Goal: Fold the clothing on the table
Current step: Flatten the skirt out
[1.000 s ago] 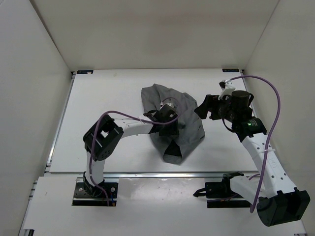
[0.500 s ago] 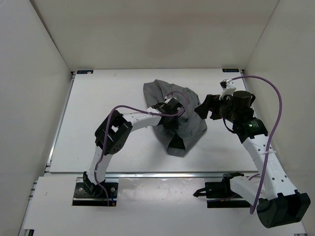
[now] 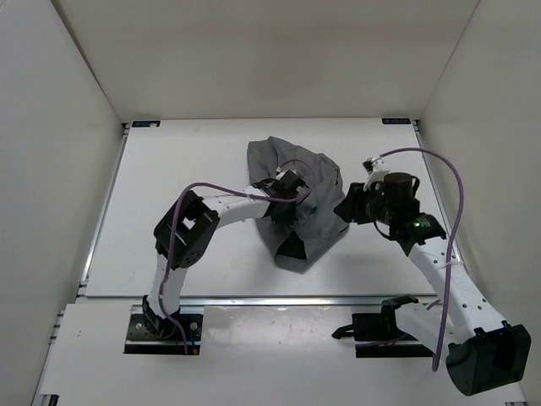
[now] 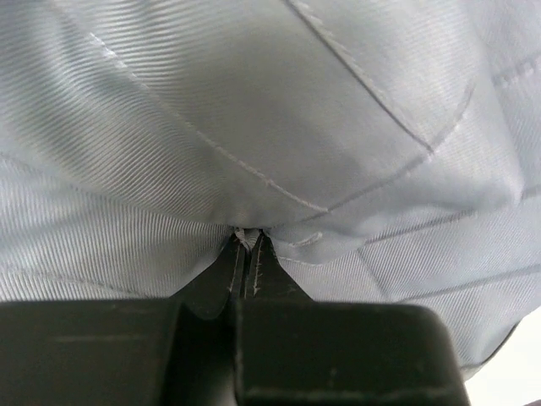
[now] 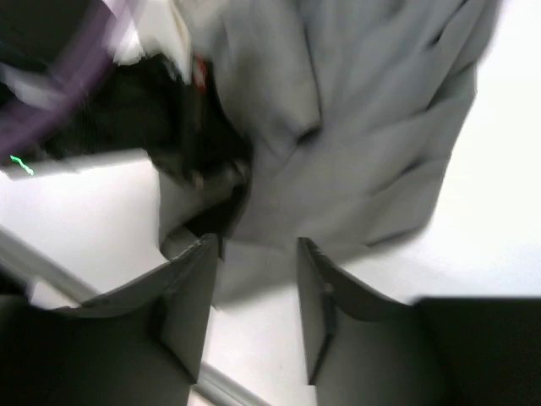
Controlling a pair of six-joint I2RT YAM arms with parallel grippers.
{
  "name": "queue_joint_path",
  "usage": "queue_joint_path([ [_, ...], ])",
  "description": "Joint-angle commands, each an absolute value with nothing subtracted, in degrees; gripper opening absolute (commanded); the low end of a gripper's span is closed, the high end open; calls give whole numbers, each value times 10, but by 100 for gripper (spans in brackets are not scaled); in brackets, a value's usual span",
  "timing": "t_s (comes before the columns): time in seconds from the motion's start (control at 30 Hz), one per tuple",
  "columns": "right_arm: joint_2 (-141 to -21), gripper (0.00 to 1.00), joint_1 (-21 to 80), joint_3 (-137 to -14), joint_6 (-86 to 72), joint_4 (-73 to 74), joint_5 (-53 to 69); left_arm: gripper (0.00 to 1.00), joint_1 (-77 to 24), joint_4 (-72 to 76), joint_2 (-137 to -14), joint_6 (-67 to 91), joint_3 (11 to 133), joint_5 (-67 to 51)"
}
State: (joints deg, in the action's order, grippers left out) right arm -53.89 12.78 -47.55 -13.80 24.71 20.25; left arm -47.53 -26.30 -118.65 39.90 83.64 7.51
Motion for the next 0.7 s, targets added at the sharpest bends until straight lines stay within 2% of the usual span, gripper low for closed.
queue_joint_path([
  [0.0,-537,23,186,-423,-145,237,175,0,-454,-304,-1118,381,781,59],
  [0.03,-541,18,209,-404,-153,226,166,0,-453,-297,-1096,381,768,52],
  [0.07,-544,18,225,-399,-155,227,154,0,-448,-296,-1091,383,765,51],
  [0.1,-542,20,247,-390,-167,212,149,0,-453,-292,-1073,382,763,47],
  [0.13,-542,27,273,-382,-170,196,142,0,-453,-295,-1063,379,758,45],
  [0.17,-541,30,286,-382,-170,187,138,0,-453,-292,-1057,383,755,41],
  [0.27,-547,34,331,-376,-179,142,131,0,-449,-275,-1028,388,745,24],
  [0.37,-582,40,357,-377,-140,114,179,0,-437,-259,-1007,394,726,2],
  [0.47,-606,46,400,-361,-95,82,167,0,-429,-250,-988,396,705,2],
  [0.6,-653,43,396,-358,-36,68,190,0,-414,-244,-966,399,685,-11],
  [0.67,-668,48,391,-355,-13,50,211,0,-407,-239,-954,394,670,-14],
])
